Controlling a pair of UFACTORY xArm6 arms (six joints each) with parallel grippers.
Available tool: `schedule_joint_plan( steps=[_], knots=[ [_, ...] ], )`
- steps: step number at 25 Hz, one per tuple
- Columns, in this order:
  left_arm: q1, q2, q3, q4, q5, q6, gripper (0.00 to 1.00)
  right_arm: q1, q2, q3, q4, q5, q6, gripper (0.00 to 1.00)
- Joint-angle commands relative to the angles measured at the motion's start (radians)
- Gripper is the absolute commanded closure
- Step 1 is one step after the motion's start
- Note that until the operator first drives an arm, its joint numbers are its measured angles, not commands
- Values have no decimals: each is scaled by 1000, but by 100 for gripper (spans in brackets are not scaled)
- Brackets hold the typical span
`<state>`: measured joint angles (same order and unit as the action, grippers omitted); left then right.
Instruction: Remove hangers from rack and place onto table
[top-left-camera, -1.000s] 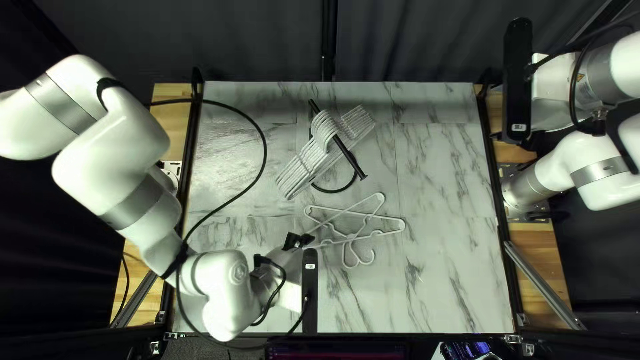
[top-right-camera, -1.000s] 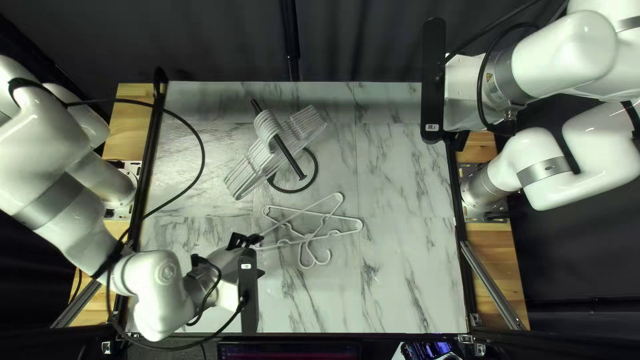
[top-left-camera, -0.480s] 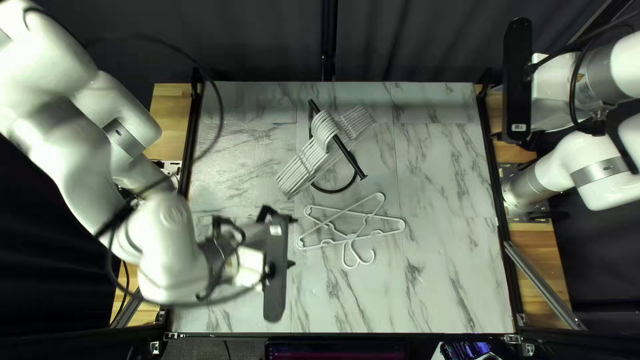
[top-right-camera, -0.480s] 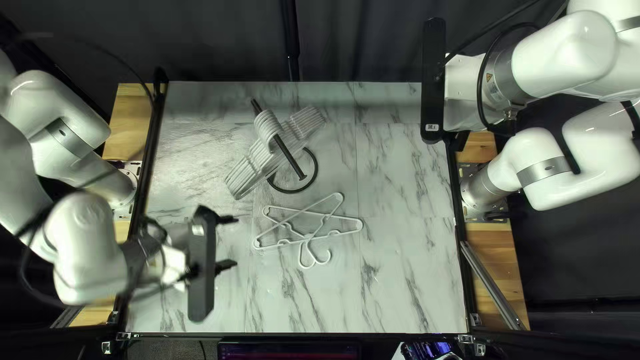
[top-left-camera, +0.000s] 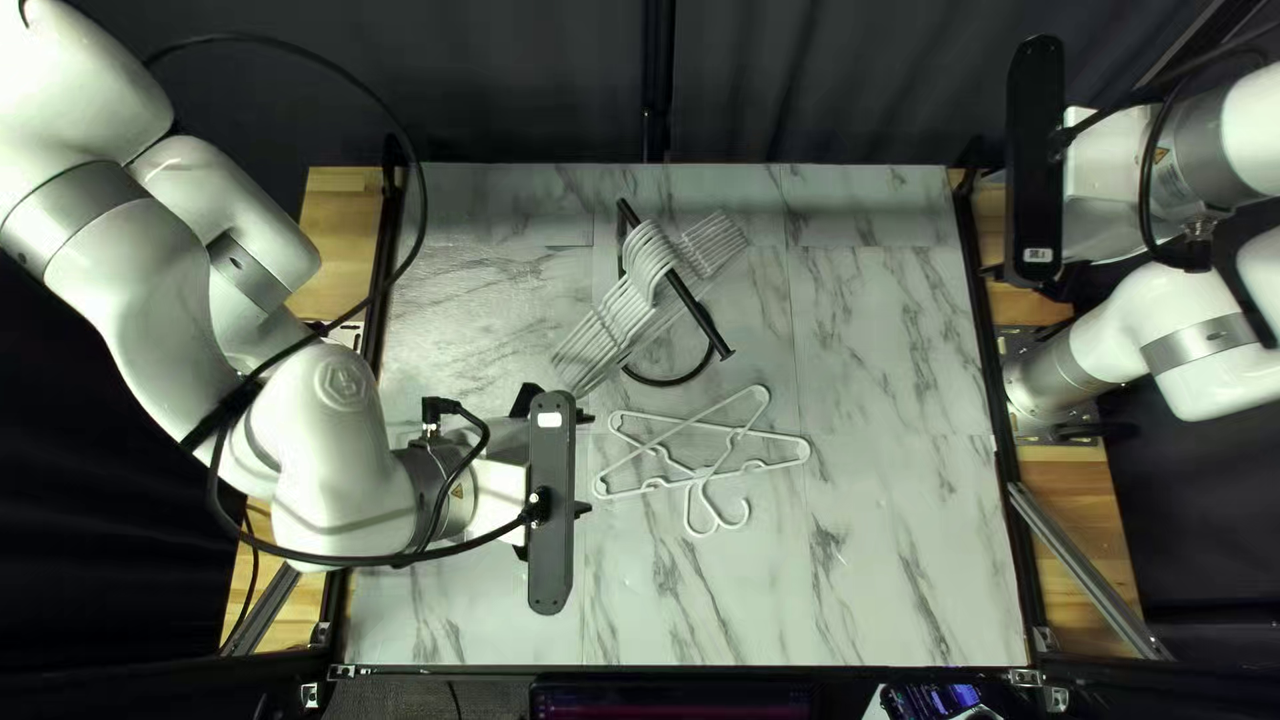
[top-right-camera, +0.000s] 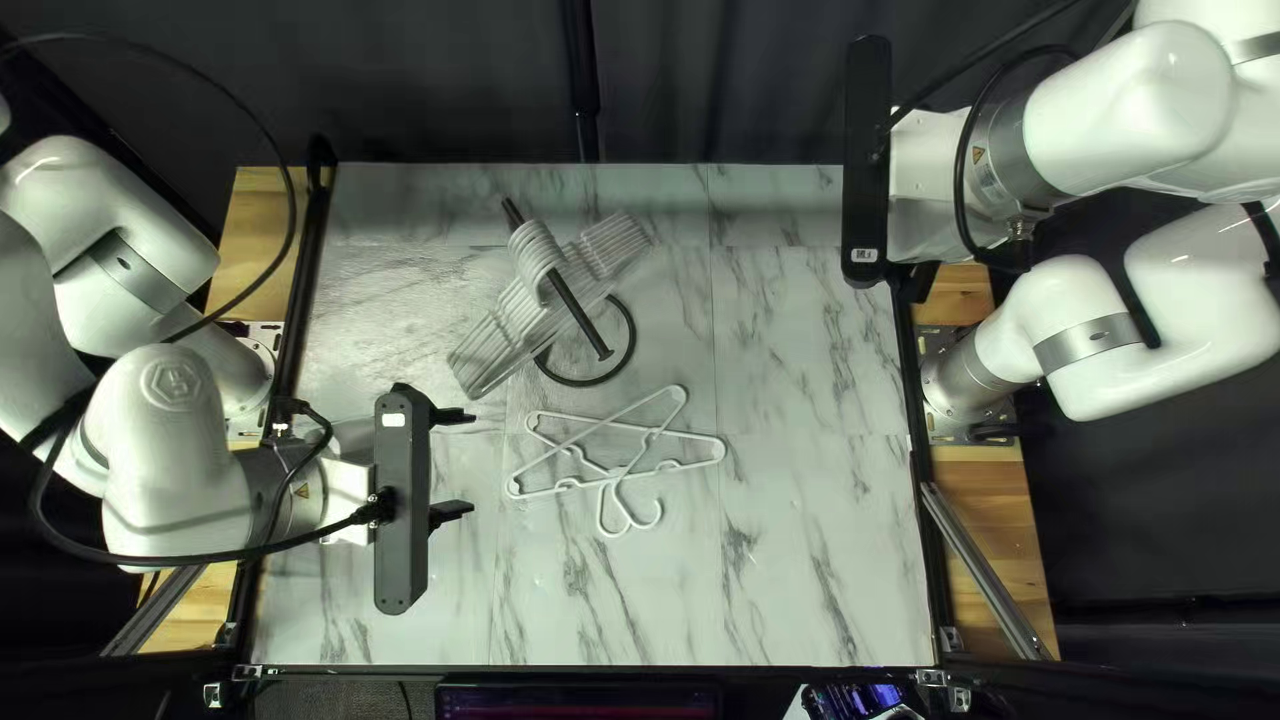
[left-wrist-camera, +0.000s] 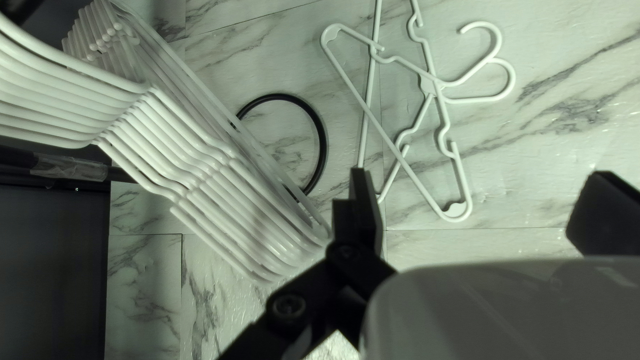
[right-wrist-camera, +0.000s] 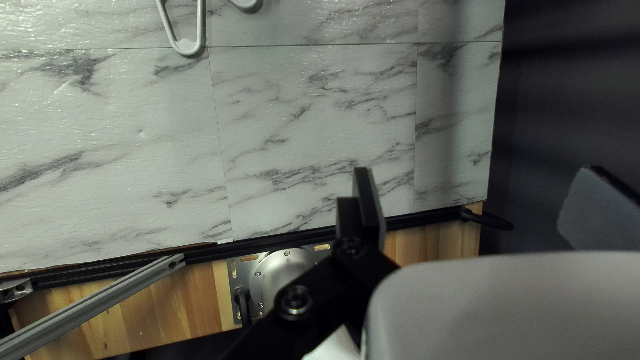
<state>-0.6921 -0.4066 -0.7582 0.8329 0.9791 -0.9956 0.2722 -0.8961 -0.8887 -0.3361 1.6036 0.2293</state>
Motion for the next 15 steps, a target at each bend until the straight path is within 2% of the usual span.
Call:
schedule_joint_plan(
  steps=[1,3,6,8,12,14,15],
  knots=[
    [52,-238,3,-58,77,177,0,0,0,0,0,0,0,0],
    [106,-316,-6,-106,83,273,0,0,0,0,0,0,0,0],
    [245,-410,-52,-250,73,483,0,0,0,0,0,0,0,0],
    [339,-441,-82,-374,58,628,0,0,0,0,0,0,0,0],
    [595,-497,-127,-783,65,1038,0,0,0,0,0,0,0,0],
    [669,-498,-143,-885,109,1147,0,0,0,0,0,0,0,0],
    [669,-498,-143,-885,109,1147,0,0,0,0,0,0,0,0]
  ],
)
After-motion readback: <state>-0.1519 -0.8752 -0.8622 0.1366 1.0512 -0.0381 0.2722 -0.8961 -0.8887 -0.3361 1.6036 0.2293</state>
